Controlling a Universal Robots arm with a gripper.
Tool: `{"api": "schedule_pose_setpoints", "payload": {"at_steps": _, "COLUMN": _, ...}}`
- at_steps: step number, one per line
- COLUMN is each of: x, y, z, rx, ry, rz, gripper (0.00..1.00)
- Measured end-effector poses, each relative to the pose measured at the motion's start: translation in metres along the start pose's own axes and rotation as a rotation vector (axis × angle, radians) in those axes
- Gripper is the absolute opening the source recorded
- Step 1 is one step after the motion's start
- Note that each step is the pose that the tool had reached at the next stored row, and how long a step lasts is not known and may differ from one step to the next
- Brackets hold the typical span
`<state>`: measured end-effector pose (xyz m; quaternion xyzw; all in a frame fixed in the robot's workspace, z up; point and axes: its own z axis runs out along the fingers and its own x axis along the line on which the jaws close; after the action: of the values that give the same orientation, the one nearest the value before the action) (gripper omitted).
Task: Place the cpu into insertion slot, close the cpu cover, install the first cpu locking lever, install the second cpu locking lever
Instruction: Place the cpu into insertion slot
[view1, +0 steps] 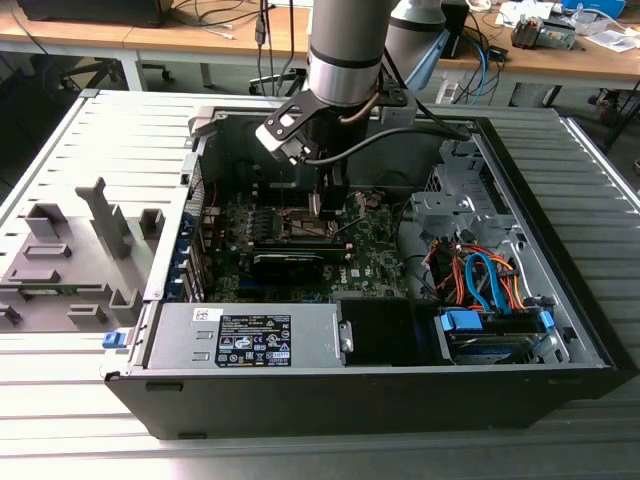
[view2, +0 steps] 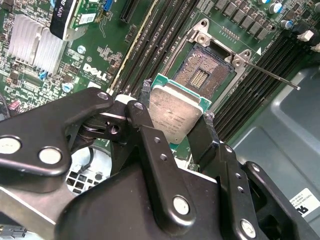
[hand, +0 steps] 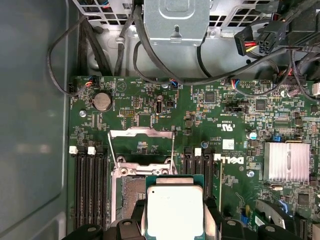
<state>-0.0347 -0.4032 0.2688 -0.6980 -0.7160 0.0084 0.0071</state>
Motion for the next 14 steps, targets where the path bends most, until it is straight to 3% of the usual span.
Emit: {"api": "schedule_pose_setpoints", "payload": {"at_steps": 14, "x": 0.0000, "y": 0.0000, "z": 0.0032, "rx": 0.0000, "ry": 0.0000, "rz": 0.000, "gripper": 0.54}}
